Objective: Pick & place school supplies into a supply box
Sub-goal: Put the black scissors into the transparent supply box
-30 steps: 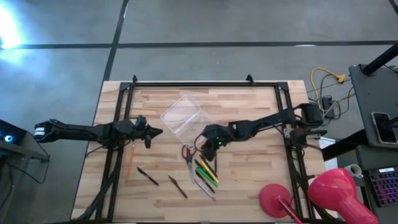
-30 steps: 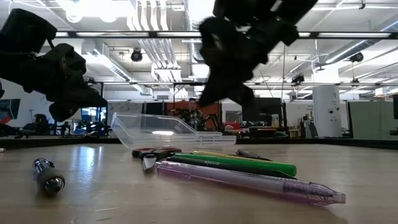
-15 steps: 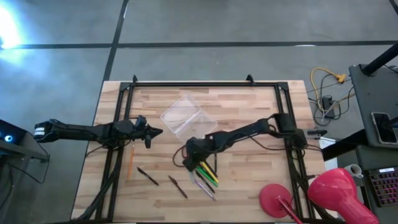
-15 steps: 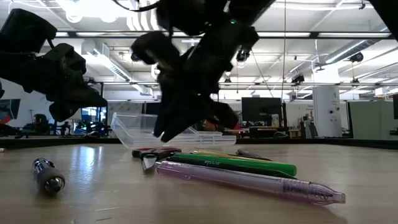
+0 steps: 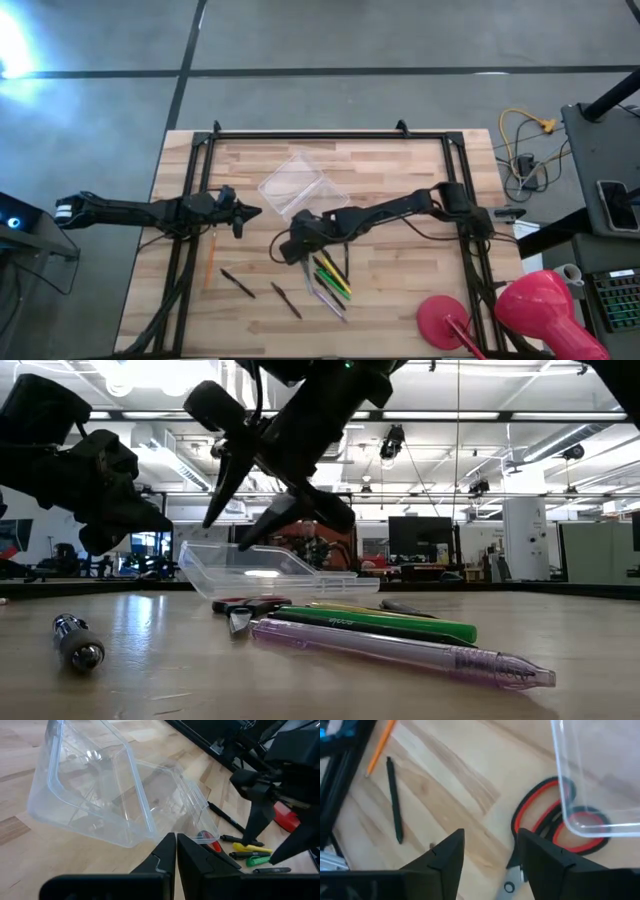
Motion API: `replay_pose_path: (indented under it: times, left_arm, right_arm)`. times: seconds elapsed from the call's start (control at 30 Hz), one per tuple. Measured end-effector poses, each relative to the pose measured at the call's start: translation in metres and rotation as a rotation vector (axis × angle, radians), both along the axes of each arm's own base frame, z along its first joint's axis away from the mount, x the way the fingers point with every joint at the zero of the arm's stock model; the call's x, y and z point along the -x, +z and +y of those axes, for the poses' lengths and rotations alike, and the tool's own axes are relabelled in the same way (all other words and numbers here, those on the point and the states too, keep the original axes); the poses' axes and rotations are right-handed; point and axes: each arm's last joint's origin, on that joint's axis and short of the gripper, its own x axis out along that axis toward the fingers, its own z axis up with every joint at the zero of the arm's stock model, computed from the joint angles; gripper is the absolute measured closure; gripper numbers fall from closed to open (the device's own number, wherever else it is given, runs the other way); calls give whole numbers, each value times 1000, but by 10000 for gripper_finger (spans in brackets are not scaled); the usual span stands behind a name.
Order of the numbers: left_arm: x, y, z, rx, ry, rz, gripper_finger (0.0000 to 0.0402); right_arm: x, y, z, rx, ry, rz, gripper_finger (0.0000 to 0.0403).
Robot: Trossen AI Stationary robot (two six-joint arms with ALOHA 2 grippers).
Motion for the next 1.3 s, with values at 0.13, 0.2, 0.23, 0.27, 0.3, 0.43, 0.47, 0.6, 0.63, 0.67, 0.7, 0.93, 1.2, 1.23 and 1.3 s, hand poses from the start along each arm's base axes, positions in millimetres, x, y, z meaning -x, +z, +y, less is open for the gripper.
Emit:
replay_pose_path:
  times: [0.13, 0.2, 0.23, 0.27, 0.3, 0.43, 0.47, 0.6, 0.63, 0.67, 0.7, 0.93, 1.2, 1.23, 1.3]
  left_arm:
    - [0, 0, 0, 0, 0, 0, 402]
    - [0, 0, 0, 0, 0, 0, 402]
    - [0, 0, 0, 0, 0, 0, 402]
    - [0, 0, 0, 0, 0, 0, 402]
    - [0, 0, 0, 0, 0, 0, 402]
    - [0, 0, 0, 0, 0, 0, 402]
    - [0, 0, 0, 0, 0, 0, 402]
    - [0, 0, 0, 0, 0, -1, 402]
    - [0, 0, 0, 0, 0, 0, 402]
    - [0, 0, 0, 0, 0, 0, 402]
    - [0, 0, 0, 0, 0, -1, 402]
    - [0, 0, 0, 0, 0, 0, 402]
    - [0, 0, 0, 0, 0, 0, 402]
    - [0, 0, 0, 0, 0, 0, 402]
    - [0, 0, 0, 0, 0, 0, 402]
  right_arm:
    - [-2, -14, -5, -20, 4, 37, 227]
    - [-5, -24, -8, -42, 15, 54, 227]
    - [-5, -29, -9, -42, 15, 64, 227]
    - [-6, -34, -10, -34, 13, 71, 227]
    - [-7, -36, -11, -25, 13, 72, 227]
    - [-8, -38, -19, 8, -10, 74, 227]
    - [-8, -38, -22, 24, -19, 74, 227]
    - [-6, -37, -34, 63, -42, 105, 227]
    - [-4, -37, -36, 68, -49, 130, 227]
    - [-2, -36, -39, 82, -59, 155, 227]
    - [0, -37, -41, 105, -71, 186, 227]
    - [14, -37, -51, 212, -88, 326, 227]
    - [-3, 0, -22, 247, 49, 165, 227]
    - [-3, 2, -18, 248, 58, 158, 227]
    - [-4, 2, -11, 240, 58, 153, 227]
